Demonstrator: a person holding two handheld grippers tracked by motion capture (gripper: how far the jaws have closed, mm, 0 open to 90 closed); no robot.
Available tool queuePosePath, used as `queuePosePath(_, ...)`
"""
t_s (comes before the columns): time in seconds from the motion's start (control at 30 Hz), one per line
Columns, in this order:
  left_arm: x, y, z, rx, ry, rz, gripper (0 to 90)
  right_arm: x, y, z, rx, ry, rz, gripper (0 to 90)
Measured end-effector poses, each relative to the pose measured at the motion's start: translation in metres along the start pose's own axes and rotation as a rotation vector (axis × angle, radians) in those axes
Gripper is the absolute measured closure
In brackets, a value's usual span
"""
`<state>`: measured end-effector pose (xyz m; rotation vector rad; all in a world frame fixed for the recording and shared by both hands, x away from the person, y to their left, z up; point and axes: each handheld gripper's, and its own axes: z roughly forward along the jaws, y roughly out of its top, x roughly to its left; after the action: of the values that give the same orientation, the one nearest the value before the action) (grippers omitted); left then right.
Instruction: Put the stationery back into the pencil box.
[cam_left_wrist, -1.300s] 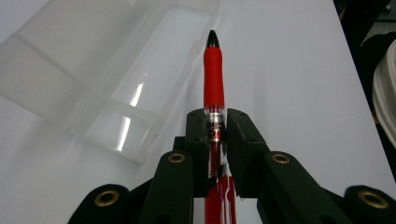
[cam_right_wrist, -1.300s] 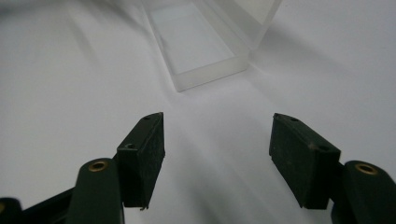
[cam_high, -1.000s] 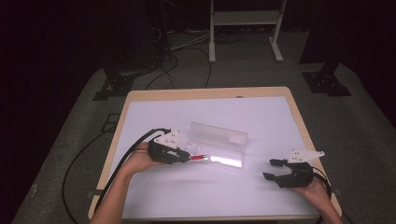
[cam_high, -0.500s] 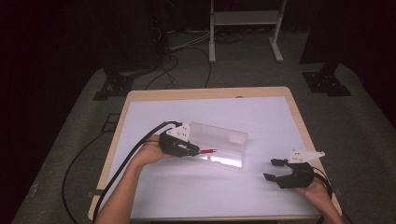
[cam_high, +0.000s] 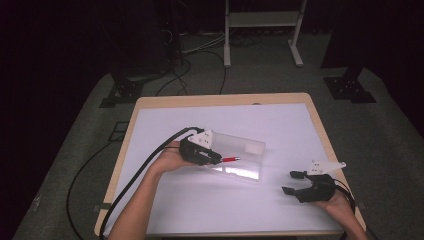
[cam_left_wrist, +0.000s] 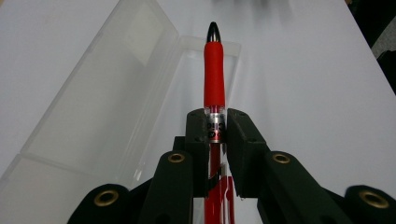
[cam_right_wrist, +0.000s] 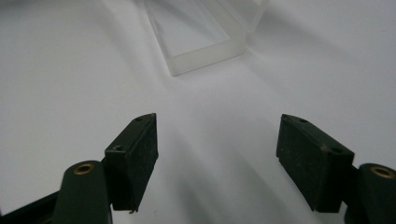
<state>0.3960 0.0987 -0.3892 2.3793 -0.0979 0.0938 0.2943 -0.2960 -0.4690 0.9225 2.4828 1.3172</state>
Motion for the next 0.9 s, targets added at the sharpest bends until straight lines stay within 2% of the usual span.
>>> queuePosePath(0.07,0.002,0.001,0.001,0.011,0.004,0.006,78.8,-0.001,0.0,-0.001,-0.008,-0.003,0.002,28.2)
queuePosePath(0.13,0.004,0.001,0.002,0.001,0.003,-0.007,78.8,-0.001,0.0,-0.001,-0.011,-0.002,0.003,28.1)
queuePosePath(0.23,0.009,0.001,0.005,-0.005,0.002,-0.006,78.8,-0.001,0.0,-0.001,-0.011,-0.002,0.004,28.1)
queuePosePath(0.5,0.022,0.008,0.02,-0.015,-0.007,-0.012,78.8,0.0,0.0,-0.002,-0.011,0.002,0.004,28.2)
queuePosePath(0.7,0.023,0.01,0.03,-0.023,-0.012,-0.007,78.7,0.001,0.0,-0.001,-0.005,-0.001,-0.006,28.2)
queuePosePath(0.8,0.022,0.009,0.036,-0.029,-0.032,-0.003,79.2,0.001,-0.001,-0.001,-0.007,-0.004,-0.004,28.2)
queuePosePath(0.9,0.02,0.01,0.043,-0.014,-0.034,0.004,79.3,0.0,-0.001,-0.003,-0.016,-0.005,-0.001,28.2)
